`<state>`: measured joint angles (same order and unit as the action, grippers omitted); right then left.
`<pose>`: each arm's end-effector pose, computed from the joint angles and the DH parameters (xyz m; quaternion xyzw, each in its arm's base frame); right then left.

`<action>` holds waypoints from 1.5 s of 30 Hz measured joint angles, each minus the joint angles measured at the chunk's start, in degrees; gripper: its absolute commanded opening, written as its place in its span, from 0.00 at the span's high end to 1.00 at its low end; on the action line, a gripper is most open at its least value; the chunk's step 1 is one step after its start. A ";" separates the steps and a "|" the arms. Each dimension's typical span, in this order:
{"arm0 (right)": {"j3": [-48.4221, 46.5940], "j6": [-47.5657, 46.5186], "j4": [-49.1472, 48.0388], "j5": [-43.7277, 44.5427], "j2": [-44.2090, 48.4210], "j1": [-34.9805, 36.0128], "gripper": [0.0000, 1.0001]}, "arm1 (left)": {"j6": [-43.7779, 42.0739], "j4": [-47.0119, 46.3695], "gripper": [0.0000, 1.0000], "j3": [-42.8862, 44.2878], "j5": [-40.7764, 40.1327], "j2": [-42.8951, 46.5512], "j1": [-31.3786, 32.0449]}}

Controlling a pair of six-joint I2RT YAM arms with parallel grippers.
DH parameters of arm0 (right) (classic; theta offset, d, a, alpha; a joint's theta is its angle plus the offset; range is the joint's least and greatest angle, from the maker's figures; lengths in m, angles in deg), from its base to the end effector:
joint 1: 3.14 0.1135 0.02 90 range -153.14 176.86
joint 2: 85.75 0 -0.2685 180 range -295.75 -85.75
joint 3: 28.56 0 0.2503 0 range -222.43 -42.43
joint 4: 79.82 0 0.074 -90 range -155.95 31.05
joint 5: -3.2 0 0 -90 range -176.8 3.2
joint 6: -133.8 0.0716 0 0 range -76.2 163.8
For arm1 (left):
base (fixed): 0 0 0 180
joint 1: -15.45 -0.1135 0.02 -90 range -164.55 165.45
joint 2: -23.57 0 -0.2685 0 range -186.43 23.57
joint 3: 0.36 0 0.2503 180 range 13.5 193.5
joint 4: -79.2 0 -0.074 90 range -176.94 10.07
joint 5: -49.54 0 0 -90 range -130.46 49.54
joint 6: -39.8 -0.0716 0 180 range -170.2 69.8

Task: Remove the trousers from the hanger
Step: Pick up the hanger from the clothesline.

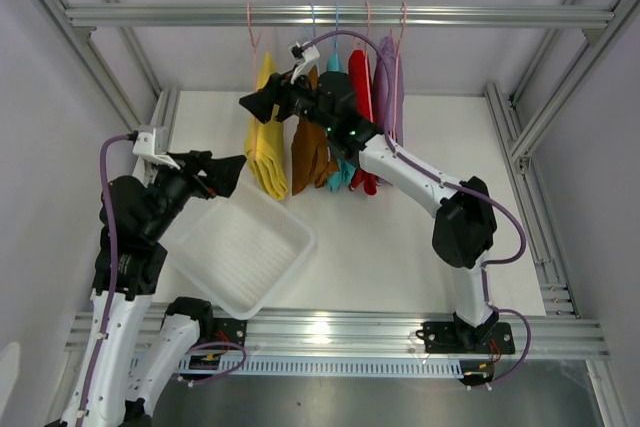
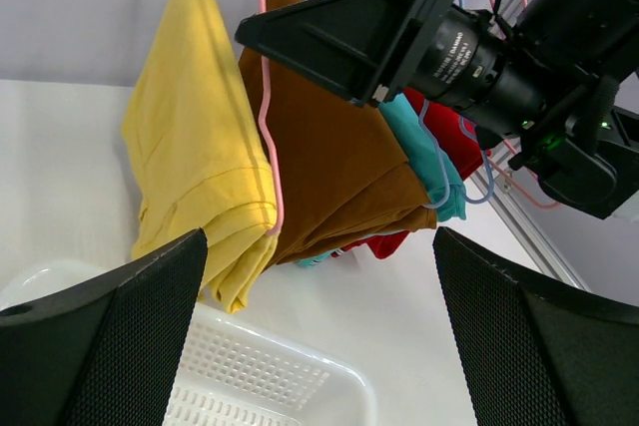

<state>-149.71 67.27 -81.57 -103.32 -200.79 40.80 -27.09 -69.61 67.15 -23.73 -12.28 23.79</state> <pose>0.3631 0.3781 0.4029 -0.2221 0.6206 0.4925 0.5683 0.1533 -0.0433 0.4033 0.0129 0.7042 -0.2890 0.6484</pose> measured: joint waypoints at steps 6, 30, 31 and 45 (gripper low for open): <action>-0.85 1.27 -2.10 -0.72 -2.78 0.35 0.32 | 0.00 0.00 0.01 0.00 0.02 0.02 0.33; -3.10 20.85 -18.51 -11.37 -9.14 -1.33 0.65 | 0.02 0.00 0.01 0.00 0.04 0.02 0.72; -3.10 21.05 -18.60 -11.39 -9.14 -1.33 0.66 | 0.00 0.00 0.01 -0.02 0.04 0.02 0.72; -3.10 23.12 -17.57 -10.80 -9.14 -1.53 1.00 | 0.04 0.00 0.01 -0.02 0.13 0.59 0.76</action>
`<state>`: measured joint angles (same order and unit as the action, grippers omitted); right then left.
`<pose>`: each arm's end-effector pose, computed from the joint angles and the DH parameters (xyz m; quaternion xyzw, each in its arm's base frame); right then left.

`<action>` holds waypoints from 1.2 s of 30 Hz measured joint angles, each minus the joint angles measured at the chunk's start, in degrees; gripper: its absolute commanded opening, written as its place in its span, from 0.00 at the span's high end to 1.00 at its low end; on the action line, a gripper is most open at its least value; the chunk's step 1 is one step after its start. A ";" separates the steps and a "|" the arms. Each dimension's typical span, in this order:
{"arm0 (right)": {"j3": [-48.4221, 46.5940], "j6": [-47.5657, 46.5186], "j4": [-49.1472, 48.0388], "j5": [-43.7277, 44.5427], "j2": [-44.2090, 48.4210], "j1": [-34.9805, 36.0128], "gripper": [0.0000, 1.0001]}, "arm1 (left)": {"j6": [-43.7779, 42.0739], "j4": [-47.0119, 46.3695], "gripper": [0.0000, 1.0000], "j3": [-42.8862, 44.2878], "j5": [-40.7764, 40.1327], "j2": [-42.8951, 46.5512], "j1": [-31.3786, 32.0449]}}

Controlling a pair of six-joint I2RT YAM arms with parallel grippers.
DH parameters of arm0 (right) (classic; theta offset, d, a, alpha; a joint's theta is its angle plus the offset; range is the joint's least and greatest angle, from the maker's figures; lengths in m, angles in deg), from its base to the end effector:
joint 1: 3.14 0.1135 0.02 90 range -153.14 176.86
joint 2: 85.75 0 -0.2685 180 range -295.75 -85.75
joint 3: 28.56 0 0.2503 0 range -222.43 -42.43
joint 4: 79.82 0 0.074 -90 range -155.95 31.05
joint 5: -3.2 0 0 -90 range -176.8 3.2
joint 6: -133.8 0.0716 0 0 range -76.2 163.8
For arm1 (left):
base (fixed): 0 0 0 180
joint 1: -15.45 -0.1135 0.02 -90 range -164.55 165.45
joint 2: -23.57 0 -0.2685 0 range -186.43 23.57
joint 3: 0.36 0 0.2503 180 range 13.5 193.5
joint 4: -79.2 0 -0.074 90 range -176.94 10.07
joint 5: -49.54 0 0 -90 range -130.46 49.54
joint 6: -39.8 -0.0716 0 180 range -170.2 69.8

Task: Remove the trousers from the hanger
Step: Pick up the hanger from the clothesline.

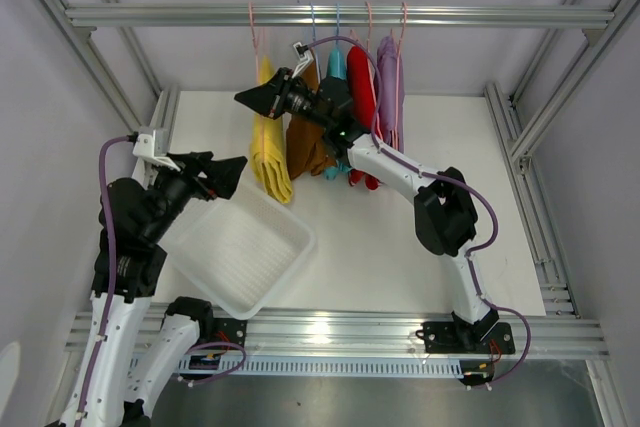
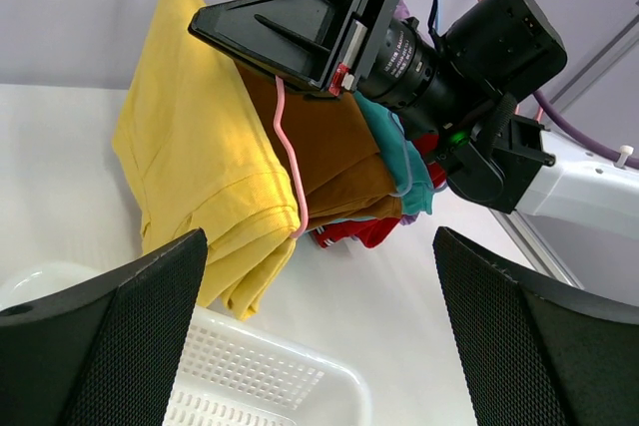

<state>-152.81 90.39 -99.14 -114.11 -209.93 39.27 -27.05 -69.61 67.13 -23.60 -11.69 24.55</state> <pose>0.3846 0.3958 0.3816 -0.1720 0.5682 0.6531 0.4700 0.1498 -0.0450 0.4046 0.0190 0.7007 -0.2947 0.6495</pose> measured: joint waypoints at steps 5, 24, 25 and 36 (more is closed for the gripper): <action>0.00 0.20 0.09 0.31 0.00 0.00 1.00 | 0.37 0.00 0.01 0.00 0.04 0.07 0.00; -9.90 -1.99 9.42 1.53 -1.03 0.42 1.00 | 0.83 -0.02 0.01 -0.09 0.52 0.07 0.00; -10.45 -2.27 9.73 1.62 -1.31 0.55 1.00 | 0.83 -0.02 0.00 -0.09 0.55 0.07 0.00; -6.75 -4.72 10.21 2.14 0.20 -0.02 1.00 | 0.83 -0.04 0.01 -0.15 0.98 0.02 0.00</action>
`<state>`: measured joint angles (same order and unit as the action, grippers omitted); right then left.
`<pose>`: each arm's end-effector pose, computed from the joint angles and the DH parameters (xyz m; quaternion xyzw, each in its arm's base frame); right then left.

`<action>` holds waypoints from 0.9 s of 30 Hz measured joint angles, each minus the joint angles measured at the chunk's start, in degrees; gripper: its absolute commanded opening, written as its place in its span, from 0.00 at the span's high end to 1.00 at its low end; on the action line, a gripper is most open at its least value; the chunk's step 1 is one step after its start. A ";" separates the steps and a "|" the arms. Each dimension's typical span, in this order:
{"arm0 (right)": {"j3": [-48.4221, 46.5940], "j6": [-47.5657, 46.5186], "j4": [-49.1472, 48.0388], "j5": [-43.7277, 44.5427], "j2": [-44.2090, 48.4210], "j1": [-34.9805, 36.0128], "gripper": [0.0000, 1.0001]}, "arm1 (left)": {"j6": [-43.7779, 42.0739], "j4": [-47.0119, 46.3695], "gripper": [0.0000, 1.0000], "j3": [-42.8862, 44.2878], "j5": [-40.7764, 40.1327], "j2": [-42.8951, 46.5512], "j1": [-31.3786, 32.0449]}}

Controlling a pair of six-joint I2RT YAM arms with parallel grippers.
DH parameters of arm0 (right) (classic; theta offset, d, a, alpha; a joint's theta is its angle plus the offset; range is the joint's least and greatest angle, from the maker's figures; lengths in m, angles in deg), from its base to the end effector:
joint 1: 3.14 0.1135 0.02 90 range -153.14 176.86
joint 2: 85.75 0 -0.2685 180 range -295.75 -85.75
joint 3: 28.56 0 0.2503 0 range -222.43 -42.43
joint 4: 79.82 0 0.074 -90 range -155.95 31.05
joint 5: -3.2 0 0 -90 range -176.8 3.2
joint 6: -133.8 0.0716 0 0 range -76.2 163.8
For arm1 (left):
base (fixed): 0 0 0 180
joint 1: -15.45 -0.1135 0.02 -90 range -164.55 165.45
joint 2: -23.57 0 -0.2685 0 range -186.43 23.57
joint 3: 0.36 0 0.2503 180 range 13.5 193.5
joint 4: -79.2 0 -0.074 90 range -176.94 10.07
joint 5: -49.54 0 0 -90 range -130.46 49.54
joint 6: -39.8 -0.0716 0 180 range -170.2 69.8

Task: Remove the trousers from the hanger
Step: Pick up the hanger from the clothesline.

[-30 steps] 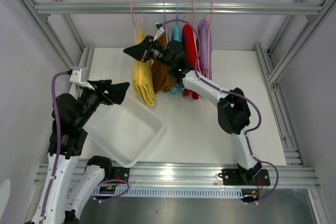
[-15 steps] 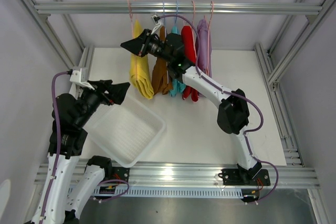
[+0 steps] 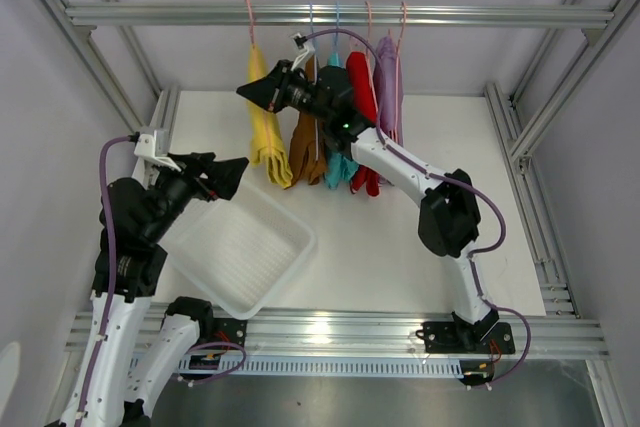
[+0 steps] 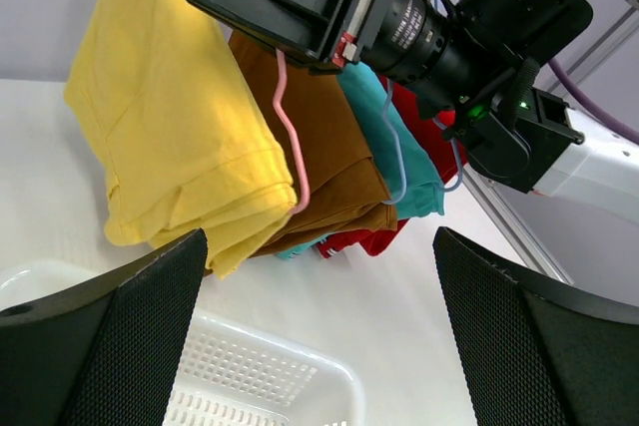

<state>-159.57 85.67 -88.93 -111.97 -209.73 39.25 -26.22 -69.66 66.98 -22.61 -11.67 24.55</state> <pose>0.3870 0.3945 0.4054 -0.1768 0.5856 0.6204 0.4908 0.1495 -0.0462 0.4038 0.0200 0.7012 -0.3048 0.6443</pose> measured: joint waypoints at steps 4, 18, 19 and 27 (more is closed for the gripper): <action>6.47 -0.55 -0.79 0.35 3.82 -1.20 1.00 | 0.00 0.00 0.01 -0.20 0.00 -0.13 0.02; 23.63 -2.27 -2.51 2.93 18.53 -3.82 1.00 | -0.09 0.02 0.00 -0.26 -0.61 -0.42 0.90; 24.35 -2.49 -2.56 3.19 19.10 -4.00 1.00 | -0.11 0.02 0.01 -0.26 -0.74 -0.46 1.03; 31.69 -3.15 -2.49 5.60 25.68 -5.11 1.00 | -0.61 0.09 0.01 -0.26 -1.36 -1.44 2.27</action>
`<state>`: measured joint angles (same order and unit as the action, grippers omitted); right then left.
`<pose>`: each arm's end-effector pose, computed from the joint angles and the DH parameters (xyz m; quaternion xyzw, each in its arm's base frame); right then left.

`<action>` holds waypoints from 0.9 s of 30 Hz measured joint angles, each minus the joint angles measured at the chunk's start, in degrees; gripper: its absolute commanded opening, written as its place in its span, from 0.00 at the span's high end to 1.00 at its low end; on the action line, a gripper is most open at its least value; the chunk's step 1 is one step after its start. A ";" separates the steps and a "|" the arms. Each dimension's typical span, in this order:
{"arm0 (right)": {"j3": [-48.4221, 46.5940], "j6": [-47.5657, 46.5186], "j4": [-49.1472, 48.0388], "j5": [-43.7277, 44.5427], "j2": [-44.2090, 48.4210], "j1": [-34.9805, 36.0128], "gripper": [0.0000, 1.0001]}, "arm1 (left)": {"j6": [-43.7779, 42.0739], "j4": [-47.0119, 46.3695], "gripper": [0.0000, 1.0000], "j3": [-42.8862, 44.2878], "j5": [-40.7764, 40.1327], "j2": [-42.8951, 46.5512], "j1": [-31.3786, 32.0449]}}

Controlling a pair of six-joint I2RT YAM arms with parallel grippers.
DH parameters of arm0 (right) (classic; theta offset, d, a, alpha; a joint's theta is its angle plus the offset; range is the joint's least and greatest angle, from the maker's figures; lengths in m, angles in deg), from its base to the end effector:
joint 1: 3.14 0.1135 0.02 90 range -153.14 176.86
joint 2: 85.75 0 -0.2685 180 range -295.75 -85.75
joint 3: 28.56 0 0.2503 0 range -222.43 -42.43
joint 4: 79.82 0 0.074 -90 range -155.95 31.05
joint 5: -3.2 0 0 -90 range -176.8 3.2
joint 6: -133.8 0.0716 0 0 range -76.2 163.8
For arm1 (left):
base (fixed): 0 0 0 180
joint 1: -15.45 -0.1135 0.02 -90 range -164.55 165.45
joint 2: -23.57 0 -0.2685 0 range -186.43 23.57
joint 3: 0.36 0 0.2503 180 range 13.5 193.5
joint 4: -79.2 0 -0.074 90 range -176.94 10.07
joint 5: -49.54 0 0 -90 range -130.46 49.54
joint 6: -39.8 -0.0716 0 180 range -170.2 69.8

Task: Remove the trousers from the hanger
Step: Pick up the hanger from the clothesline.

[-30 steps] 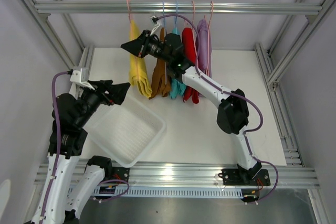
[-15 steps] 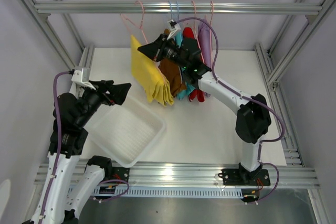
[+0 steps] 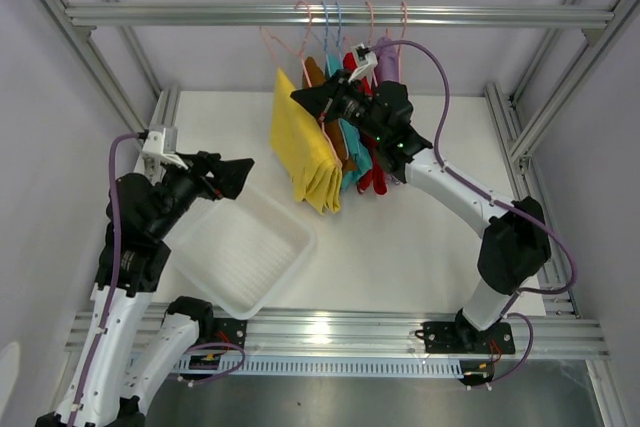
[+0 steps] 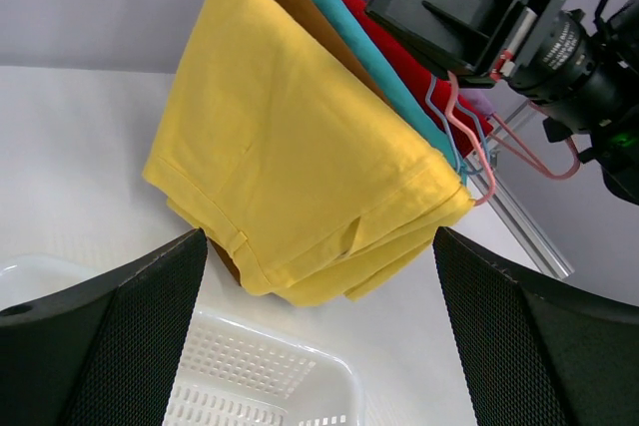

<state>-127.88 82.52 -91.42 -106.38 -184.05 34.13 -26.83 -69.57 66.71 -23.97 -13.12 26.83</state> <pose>0.3412 0.2898 0.4146 -0.1249 0.6176 0.5573 0.5407 0.1560 -0.0521 0.3984 0.0265 0.7116 -0.3049 0.6324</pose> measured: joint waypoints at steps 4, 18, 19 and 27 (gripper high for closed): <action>3.56 -0.22 0.35 1.53 3.69 -0.57 1.00 | -0.48 0.17 0.00 0.00 -0.61 -0.35 0.70; 8.76 -2.89 5.77 4.17 12.90 -1.29 1.00 | -4.17 1.81 0.01 0.02 -4.52 -1.79 8.55; 8.85 -3.04 6.23 4.20 13.31 -1.29 1.00 | -4.46 2.14 0.01 0.02 -4.90 -1.95 9.14; 8.87 -5.92 8.74 5.05 14.67 -1.31 1.00 | -5.99 3.41 0.00 0.02 -7.96 -2.32 11.93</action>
<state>-119.00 76.60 -82.68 -101.33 -169.39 32.82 -32.82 -66.16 66.74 -31.92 -15.43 38.76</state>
